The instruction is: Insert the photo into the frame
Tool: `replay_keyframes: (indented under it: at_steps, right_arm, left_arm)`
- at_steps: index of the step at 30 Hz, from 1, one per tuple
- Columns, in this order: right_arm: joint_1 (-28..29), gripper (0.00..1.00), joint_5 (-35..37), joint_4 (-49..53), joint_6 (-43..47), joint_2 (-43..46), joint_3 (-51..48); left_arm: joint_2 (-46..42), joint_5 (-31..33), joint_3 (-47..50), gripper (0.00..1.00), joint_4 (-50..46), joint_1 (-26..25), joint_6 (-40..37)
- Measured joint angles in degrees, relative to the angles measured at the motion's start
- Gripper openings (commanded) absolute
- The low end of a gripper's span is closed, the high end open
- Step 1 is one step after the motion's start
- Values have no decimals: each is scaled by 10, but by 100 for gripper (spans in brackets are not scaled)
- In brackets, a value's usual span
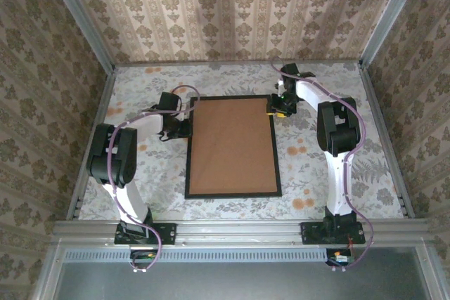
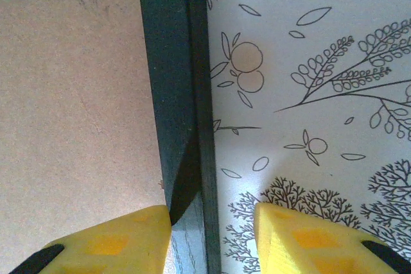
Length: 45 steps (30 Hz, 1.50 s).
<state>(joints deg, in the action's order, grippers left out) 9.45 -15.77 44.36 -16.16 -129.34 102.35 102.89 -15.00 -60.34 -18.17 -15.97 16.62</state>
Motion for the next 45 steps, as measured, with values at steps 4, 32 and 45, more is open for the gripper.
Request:
replay_keyframes:
  at_steps: [4, 32, 45]
  right_arm:
    - [10, 41, 26, 9, 0, -1, 9]
    - [101, 41, 245, 56, 29, -26, 63]
    - [40, 52, 19, -24, 9, 212, -158]
  left_arm:
    - [0, 0, 0, 10, 0, 0, 0]
    - [-5, 8, 3, 9, -2, 3, 0]
    - [-12, 18, 10, 9, -2, 3, -14]
